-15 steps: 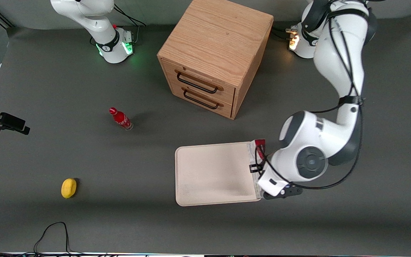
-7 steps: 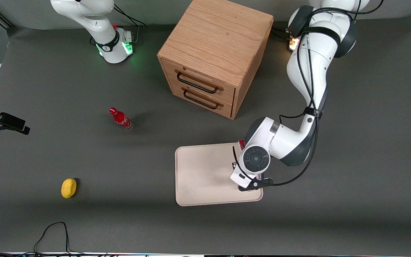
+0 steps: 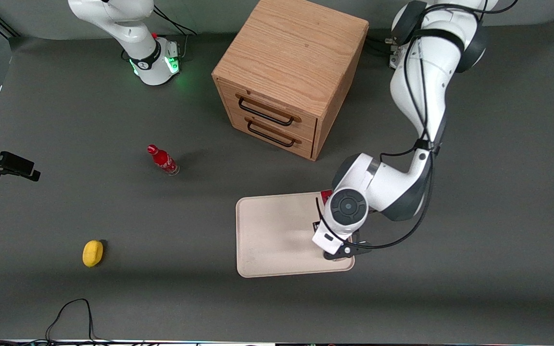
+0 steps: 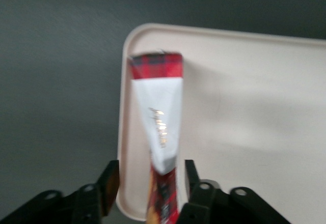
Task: Place red cookie box on tray
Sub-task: 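Lower the box onto the tray and open the left gripper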
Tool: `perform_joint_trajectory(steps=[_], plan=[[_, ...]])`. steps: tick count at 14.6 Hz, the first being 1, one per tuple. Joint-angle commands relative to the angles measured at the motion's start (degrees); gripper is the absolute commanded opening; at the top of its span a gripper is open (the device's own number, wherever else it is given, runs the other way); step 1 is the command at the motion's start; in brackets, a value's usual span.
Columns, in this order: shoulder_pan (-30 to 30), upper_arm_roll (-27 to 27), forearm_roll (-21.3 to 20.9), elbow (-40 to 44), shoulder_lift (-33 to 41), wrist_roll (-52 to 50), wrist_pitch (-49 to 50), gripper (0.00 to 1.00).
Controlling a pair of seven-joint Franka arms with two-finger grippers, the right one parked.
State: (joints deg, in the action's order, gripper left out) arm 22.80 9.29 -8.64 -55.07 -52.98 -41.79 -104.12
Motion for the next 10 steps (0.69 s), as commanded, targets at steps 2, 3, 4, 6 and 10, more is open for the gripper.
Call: perform_joint_trajectory(steps=[2, 3, 4, 6, 10], plan=[[-5.5, -0.1, 3.8, -18.5, 19.6, 2.8, -0.5, 1.0], [-7.6, -0.2, 3.9, -22.1, 23.7, 2.9, -0.1, 1.0], [-9.5, -0.3, 4.0, -25.6, 28.1, 3.0, 0.3, 1.0], [-14.1, -0.3, 4.3, -34.8, 37.8, 4.7, 0.6, 1.0], [-21.1, -1.1, 6.4, -45.2, 51.0, 16.0, 3.6, 1.0]])
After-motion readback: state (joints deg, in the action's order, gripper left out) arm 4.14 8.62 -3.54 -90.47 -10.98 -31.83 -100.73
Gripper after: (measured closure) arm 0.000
